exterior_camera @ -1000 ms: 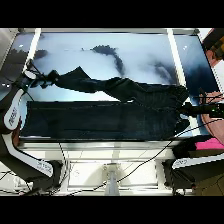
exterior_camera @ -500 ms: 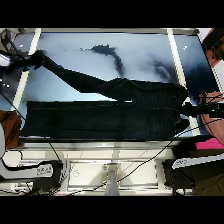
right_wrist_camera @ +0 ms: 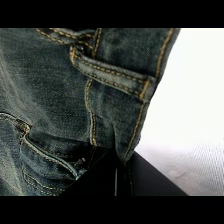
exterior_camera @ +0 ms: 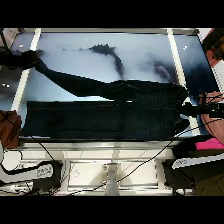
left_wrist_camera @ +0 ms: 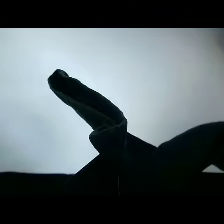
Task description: Fold the clothes and pants, and hang the long-sleeved shirts on hangers.
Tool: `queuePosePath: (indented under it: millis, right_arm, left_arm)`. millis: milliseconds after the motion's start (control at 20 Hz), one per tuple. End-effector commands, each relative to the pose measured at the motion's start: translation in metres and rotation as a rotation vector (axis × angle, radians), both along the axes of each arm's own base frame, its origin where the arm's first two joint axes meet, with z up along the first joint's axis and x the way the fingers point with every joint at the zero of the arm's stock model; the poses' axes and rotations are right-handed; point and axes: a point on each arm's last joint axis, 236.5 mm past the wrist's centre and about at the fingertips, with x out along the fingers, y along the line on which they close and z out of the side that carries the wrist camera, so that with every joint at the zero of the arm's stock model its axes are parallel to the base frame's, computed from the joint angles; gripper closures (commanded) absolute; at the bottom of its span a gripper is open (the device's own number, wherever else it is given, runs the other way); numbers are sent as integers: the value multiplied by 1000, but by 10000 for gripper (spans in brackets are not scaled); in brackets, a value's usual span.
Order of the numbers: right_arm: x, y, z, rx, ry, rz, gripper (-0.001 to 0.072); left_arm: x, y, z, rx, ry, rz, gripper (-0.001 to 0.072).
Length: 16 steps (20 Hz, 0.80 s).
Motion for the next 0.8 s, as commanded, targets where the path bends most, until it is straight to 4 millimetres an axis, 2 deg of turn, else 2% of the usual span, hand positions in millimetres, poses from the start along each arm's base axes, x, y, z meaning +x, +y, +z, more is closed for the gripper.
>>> queuePosePath:
  millis: [0, 150, 300, 450, 550, 600, 650, 700, 750]
  right_arm:
    - [0, 0, 0, 1, 0, 0, 678]
    - [0, 0, 0, -1, 0, 1, 678]
    - [-1, 0, -1, -3, 2, 3, 678]
    - [0, -1, -1, -6, 0, 1, 678]
    - [0, -2, -1, -9, -1, -1, 678]
    - [0, -2, -1, -9, -1, -1, 678]
    - [0, -2, -1, -9, -1, -1, 677]
    - [0, -2, -1, -8, 0, -1, 677]
    - [0, -1, -1, -8, 0, -1, 678]
  left_arm:
    - [-16, -2, -24, -7, 125, -28, 664]
    - [16, 6, -56, -33, 120, 37, 663]
    - [74, 18, -94, -88, 24, 146, 662]
    - [135, 11, -110, -303, -129, 287, 662]
    - [161, 3, -126, -472, -168, 390, 643]
    - [167, 2, -140, -522, -158, 427, 480]
    - [170, 2, -153, -541, -142, 447, 151]
    - [170, 2, -164, -539, -127, 453, 8]
    - [169, 4, -168, -535, -119, 450, 11]
